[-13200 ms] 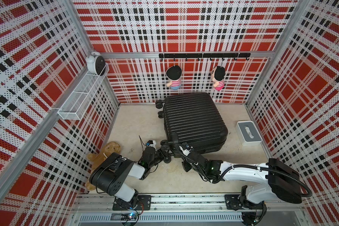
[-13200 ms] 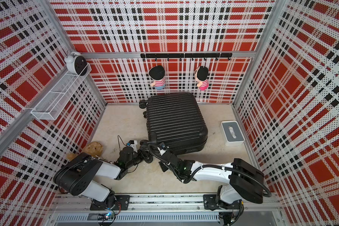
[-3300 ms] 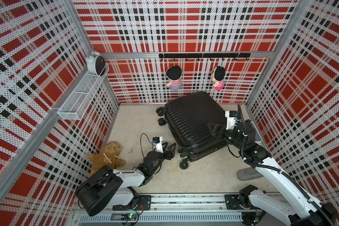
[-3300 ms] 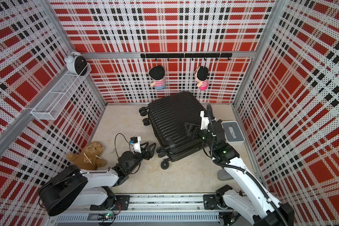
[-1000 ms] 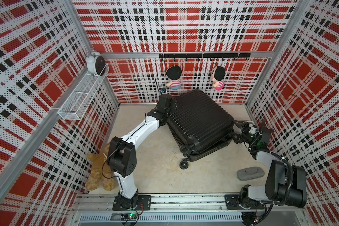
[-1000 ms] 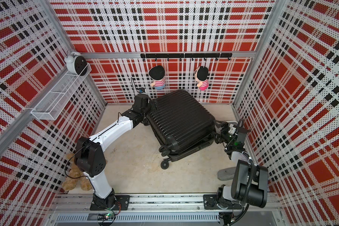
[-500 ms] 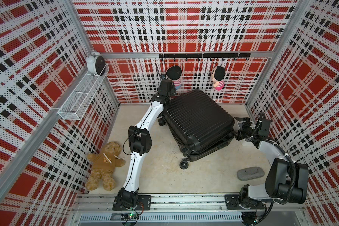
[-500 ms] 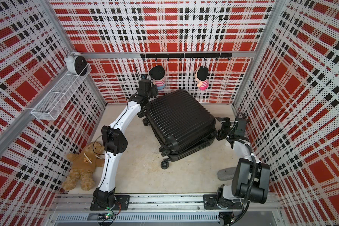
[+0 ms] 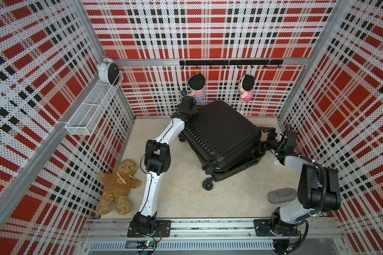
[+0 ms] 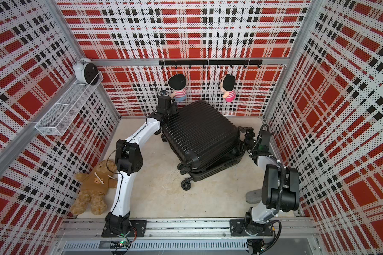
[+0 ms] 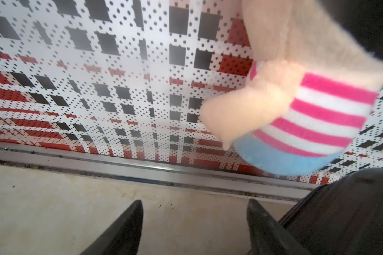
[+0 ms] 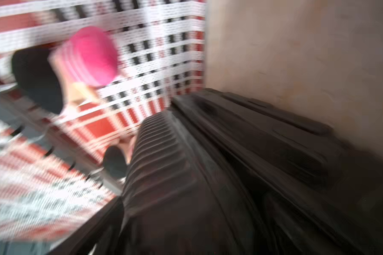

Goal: Open the suitcase zippers
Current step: Open the suitcase at the center of the board.

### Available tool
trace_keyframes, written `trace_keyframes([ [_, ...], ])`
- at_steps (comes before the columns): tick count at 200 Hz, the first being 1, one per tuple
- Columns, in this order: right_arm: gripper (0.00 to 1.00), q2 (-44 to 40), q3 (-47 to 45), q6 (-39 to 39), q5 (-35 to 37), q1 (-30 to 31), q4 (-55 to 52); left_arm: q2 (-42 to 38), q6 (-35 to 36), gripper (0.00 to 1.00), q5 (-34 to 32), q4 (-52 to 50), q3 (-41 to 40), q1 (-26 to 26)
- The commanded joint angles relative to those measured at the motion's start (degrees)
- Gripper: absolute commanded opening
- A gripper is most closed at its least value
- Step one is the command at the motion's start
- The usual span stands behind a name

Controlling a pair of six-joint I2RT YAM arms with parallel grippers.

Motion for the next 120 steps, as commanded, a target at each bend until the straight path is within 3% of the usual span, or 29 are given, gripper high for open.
trace_keyframes([
  [1,1.0,5.15,-4.55,4.15,-8.75,5.02,31.34,-2.18,1.9,0.75,3.8,1.73,-13.95,0.46],
  [38,1.0,7.51,-4.32,7.39,-10.72,9.17,49.35,-6.56,1.01,0.74,5.72,8.21,-23.51,1.36],
  [62,1.0,6.06,-3.97,6.75,-11.66,11.04,52.42,-7.12,1.12,0.74,6.41,9.06,-24.49,1.36],
  [86,0.99,0.38,-4.15,0.85,-12.62,12.7,46.44,-7.39,1.04,0.74,6.98,10.0,-25.13,1.4],
  [120,0.93,-11.41,-1.85,-14.86,-12.94,15.98,24.32,-9.8,0.06,0.74,8.05,11.54,-27.36,1.57],
])
